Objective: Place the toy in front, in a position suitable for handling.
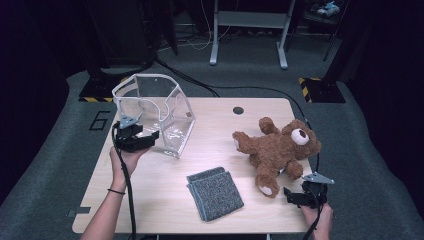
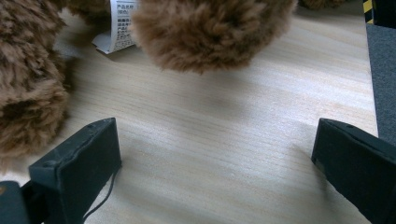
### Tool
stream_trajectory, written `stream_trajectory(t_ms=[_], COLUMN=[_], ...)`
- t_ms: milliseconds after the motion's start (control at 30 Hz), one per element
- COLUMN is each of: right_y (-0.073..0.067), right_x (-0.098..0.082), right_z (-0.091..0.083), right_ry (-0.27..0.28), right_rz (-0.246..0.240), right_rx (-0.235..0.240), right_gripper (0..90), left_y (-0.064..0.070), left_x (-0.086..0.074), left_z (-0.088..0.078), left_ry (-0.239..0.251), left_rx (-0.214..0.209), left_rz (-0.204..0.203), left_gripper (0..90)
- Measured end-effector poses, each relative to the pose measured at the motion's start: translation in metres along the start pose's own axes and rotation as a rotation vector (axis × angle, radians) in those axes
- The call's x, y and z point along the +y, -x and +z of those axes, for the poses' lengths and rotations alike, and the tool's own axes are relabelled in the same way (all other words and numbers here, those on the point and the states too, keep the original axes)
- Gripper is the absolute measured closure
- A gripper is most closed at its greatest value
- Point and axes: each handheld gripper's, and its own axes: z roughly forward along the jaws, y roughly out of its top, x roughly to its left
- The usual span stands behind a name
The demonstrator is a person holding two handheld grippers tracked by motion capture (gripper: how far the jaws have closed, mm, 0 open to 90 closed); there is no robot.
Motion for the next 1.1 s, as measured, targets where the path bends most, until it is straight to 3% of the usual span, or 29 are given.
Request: stream_trajectory(t_ms=[100,233,300,367,400,467,667,767,1100], right_y=[0.000,0.000,0.000,0.000,0.000,0.000,0.000,0.000,0.000], right_x=[0.000,0.000,0.000,0.000,0.000,0.000,0.000,0.000,0.000], right_z=[0.000,0.000,0.000,0.000,0.000,0.000,0.000,0.000,0.000], right_ry=[0.000,0.000,0.000,0.000,0.000,0.000,0.000,0.000,0.000], right_rz=[0.000,0.000,0.000,0.001,0.000,0.001,0.000,0.000,0.000], right_rx=[0.000,0.000,-0.001,-0.001,-0.001,-0.001,-0.001,-0.001,-0.001], right_gripper=[0.6,0.6,0.6,0.6,0.6,0.6,0.6,0.6,0.6], left_y=[0.008,0.015,0.018,0.020,0.020,0.020,0.019,0.018,0.010], left_x=[0.001,0.007,0.010,0.014,0.015,0.018,0.018,0.020,0.028], left_z=[0.005,0.014,0.018,0.022,0.024,0.031,0.040,0.042,0.062], left_ry=[-0.009,-0.007,-0.006,-0.006,-0.005,-0.006,0.029,0.026,0.042], left_rx=[-0.006,-0.020,-0.009,-0.011,-0.002,0.010,0.052,0.047,0.106], left_rz=[0.013,0.022,0.034,0.043,0.050,0.036,0.013,0.000,-0.036], left_gripper=[31.0,39.6,51.0,53.8,60.0,68.9,73.7,74.1,74.4])
